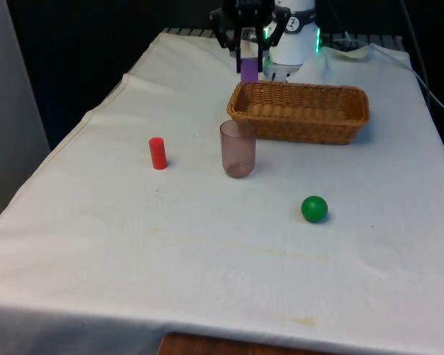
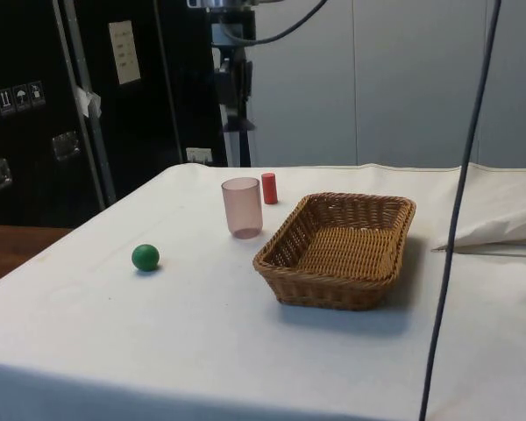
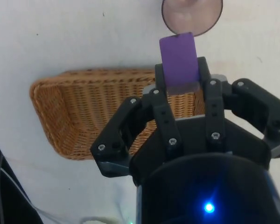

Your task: Pick up the triangular block and place it into the basket.

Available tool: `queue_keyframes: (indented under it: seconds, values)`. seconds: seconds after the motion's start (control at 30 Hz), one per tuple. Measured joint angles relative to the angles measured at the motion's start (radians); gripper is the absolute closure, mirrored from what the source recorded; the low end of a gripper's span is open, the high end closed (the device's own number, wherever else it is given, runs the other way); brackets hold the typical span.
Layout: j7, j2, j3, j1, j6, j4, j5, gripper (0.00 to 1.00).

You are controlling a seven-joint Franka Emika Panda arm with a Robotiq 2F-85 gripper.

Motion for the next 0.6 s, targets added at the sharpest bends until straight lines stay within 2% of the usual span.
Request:
queue_keyframes:
  seconds: [0.23, 0.43, 0.6]
  values:
    - [0.001, -0.045, 0.002, 0.0, 0.037, -0.07, -0.012, 0.67]
    - [0.004, -0.08, 0.007, 0.0, 0.12, -0.165, -0.028, 0.67]
    - [0.004, -0.095, 0.01, 0.0, 0.163, -0.214, -0.031, 0.67]
